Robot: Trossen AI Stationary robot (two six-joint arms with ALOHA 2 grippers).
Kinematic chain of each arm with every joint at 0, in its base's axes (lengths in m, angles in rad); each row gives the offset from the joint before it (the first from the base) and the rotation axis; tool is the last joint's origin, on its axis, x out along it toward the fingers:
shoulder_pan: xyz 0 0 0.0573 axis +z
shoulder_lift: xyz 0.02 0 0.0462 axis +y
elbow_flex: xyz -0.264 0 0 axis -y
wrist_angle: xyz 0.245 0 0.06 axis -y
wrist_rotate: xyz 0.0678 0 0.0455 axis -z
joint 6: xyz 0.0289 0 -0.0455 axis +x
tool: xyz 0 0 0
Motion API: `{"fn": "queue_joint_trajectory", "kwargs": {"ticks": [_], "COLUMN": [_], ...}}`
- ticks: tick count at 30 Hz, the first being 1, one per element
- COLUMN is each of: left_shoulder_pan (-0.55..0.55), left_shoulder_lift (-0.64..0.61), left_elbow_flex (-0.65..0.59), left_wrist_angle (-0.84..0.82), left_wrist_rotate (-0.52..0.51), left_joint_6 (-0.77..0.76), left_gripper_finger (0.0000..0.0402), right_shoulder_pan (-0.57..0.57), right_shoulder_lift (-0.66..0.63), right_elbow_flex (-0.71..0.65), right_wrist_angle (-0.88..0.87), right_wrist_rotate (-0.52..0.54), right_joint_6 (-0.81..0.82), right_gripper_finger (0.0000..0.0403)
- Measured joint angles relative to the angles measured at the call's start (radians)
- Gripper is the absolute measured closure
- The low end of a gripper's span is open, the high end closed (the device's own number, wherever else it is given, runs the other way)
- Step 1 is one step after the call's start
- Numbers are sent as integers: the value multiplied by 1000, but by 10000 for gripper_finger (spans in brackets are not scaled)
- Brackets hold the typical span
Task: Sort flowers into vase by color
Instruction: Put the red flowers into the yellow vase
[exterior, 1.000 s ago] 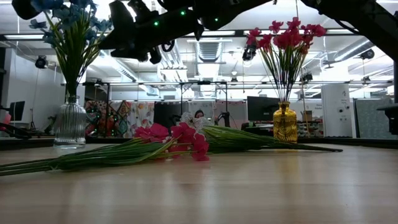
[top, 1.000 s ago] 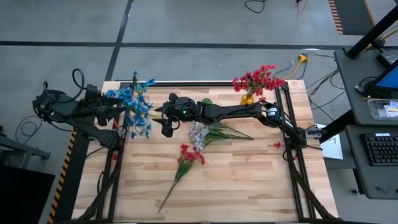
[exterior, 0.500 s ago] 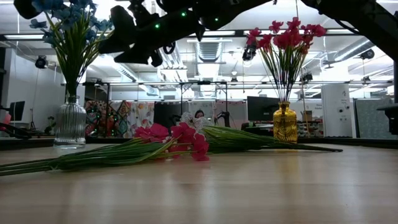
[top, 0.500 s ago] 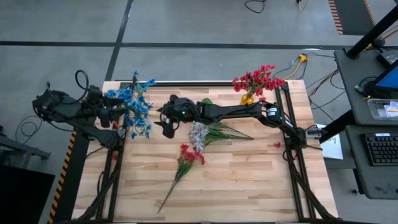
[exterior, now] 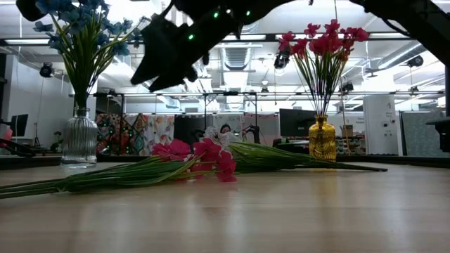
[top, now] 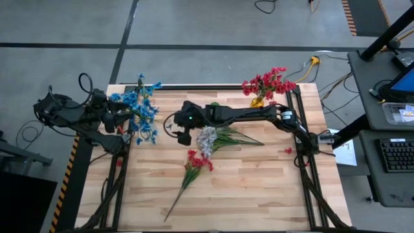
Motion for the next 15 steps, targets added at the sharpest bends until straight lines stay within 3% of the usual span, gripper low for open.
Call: {"fn": "queue_joint_trajectory", "kwargs": {"ticks": [15], "left_shoulder_pan": [0], "left_shoulder_lift": [14], "left_elbow_flex": [158], "left_wrist_angle": [6], "left_wrist_rotate": [19], "left_joint_6": [7], "left_gripper_finger": [58], "right_shoulder_pan": [6], "right_shoulder_lift": [-38], "right_elbow_flex": [0], "right_wrist_angle": [-256], "right_wrist_rotate": [4], "right_joint_6": [-2], "right_gripper_finger": [54]}}
